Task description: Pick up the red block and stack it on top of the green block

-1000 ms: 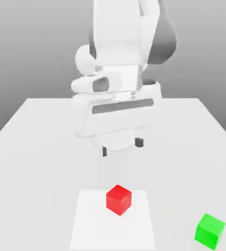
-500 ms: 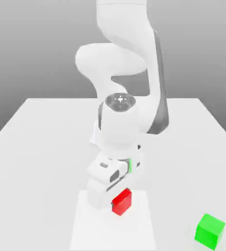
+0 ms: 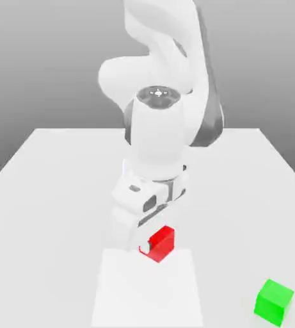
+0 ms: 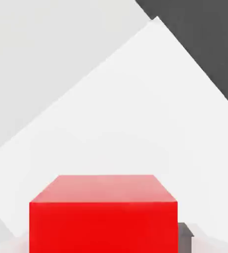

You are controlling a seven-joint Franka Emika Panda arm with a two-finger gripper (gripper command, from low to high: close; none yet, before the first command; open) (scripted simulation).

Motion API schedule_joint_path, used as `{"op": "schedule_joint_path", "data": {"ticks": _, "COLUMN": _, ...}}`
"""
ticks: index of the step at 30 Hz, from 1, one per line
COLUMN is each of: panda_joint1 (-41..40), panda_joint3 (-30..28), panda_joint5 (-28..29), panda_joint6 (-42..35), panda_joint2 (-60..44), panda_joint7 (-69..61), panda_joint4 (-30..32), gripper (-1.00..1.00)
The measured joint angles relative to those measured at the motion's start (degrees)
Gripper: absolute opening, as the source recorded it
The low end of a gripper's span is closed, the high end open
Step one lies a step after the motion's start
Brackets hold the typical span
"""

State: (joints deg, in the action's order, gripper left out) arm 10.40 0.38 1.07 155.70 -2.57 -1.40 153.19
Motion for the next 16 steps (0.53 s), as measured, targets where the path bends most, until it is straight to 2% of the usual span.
{"op": "schedule_joint_path", "data": {"ticks": 8, "panda_joint1": 8.4, "panda_joint3": 6.2, "panda_joint5": 1.3, "panda_joint6": -8.7, "panda_joint2": -8.0, "panda_joint7": 1.9, "panda_joint4": -16.6, "gripper": -1.00}}
{"op": "schedule_joint_path", "data": {"ticks": 12, "panda_joint1": 10.1, "panda_joint3": 6.0, "panda_joint5": 3.1, "panda_joint6": -3.6, "panda_joint2": -15.4, "panda_joint7": 3.3, "panda_joint4": -18.8, "gripper": -1.00}}
{"op": "schedule_joint_path", "data": {"ticks": 13, "panda_joint1": 10.4, "panda_joint3": 5.7, "panda_joint5": 3.5, "panda_joint6": -2.2, "panda_joint2": -17.0, "panda_joint7": 3.6, "panda_joint4": -19.0, "gripper": 1.00}}
{"op": "schedule_joint_path", "data": {"ticks": 16, "panda_joint1": 10.4, "panda_joint3": 5.7, "panda_joint5": 3.5, "panda_joint6": -2.2, "panda_joint2": -17.0, "panda_joint7": 3.6, "panda_joint4": -19.0, "gripper": 1.00}}
